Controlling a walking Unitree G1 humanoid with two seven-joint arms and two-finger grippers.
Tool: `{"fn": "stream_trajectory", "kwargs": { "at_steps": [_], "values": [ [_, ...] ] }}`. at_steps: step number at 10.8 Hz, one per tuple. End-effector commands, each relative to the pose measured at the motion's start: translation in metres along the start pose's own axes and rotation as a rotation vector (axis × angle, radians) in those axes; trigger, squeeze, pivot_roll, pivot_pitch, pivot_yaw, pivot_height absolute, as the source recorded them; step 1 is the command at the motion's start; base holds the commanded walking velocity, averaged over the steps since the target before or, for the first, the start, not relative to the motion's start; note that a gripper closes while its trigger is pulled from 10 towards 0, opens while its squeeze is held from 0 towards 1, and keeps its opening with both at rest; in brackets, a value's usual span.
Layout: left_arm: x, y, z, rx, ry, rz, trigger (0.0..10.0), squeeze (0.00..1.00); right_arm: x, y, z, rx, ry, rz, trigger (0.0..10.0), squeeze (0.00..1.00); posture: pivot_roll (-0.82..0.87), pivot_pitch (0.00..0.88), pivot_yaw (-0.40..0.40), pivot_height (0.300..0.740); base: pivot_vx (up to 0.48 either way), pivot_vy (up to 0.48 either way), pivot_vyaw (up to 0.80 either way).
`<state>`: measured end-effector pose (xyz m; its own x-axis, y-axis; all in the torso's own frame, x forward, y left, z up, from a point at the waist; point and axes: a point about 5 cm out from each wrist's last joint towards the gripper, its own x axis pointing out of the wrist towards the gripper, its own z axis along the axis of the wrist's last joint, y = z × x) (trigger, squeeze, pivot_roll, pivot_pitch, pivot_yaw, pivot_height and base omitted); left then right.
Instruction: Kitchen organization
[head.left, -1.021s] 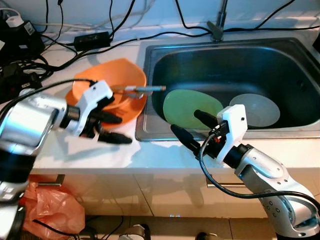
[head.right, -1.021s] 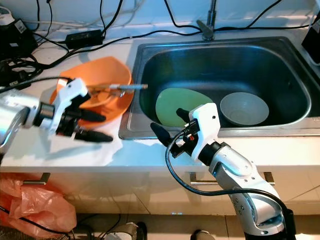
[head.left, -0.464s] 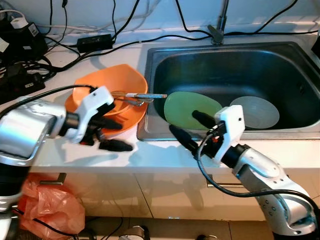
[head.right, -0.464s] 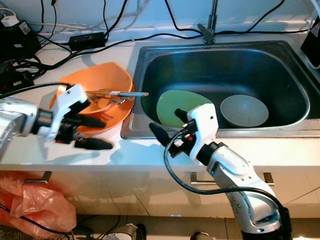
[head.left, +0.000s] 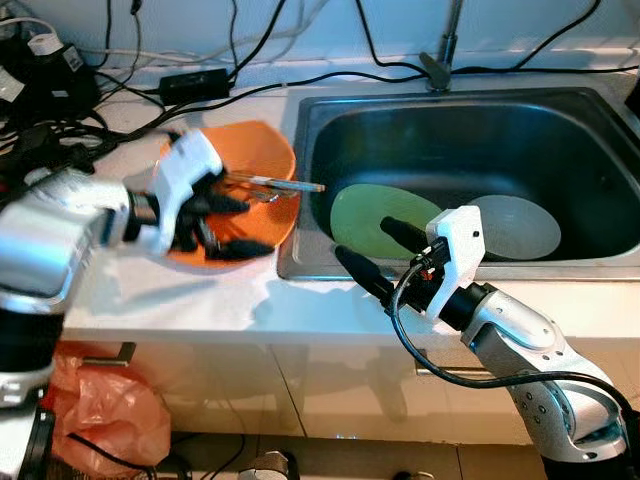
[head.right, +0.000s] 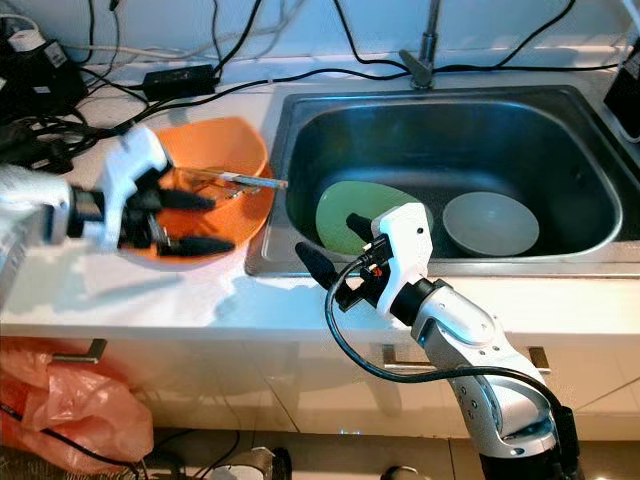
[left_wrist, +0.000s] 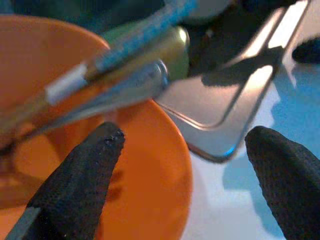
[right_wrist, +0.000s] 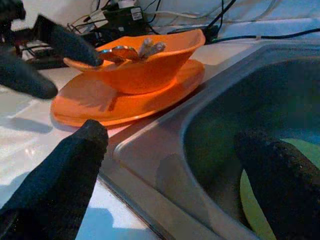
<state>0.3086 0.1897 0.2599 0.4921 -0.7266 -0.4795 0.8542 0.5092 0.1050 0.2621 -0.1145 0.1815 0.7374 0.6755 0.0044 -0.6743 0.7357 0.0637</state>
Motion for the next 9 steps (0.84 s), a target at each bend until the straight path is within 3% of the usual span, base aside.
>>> {"fn": "stream_trajectory", "kwargs": {
  "at_steps": [1,3,4,5,6,9],
  "values": [
    [-0.007,0.004,0.007,0.002,-0.024,0.026,10.0,0.0,0.002,0.0,0.002,-0.016,-0.012,0.007,10.0,0.0,0.11,0.079,0.087,0.74,0.0,0.0,0.0],
    [-0.014,-0.007,0.021,0.011,-0.054,-0.072,10.0,0.0,0.004,-0.002,0.002,-0.018,-0.014,0.007,10.0,0.0,0.11,0.073,0.081,0.74,0.0,0.0,0.0],
    [-0.021,-0.014,0.037,-0.004,-0.127,-0.142,10.0,0.0,0.004,-0.002,0.002,-0.019,-0.015,0.009,10.0,0.0,0.11,0.073,0.081,0.74,0.0,0.0,0.0],
    [-0.028,-0.007,0.063,-0.034,-0.33,-0.113,10.0,0.0,0.007,-0.003,0.003,-0.019,-0.021,0.012,10.0,0.0,0.12,0.062,0.075,0.74,0.0,0.0,0.0],
    [-0.026,0.001,0.065,-0.047,-0.38,-0.047,10.0,0.0,0.008,-0.003,0.003,-0.017,-0.025,0.009,10.0,0.0,0.12,0.062,0.075,0.74,0.0,0.0,0.0],
    [-0.007,0.011,0.045,-0.15,-0.589,0.331,10.0,0.0,0.014,-0.008,0.005,0.012,-0.048,-0.041,10.0,0.0,0.12,0.052,0.054,0.74,0.0,0.0,0.0]
  ]
}}
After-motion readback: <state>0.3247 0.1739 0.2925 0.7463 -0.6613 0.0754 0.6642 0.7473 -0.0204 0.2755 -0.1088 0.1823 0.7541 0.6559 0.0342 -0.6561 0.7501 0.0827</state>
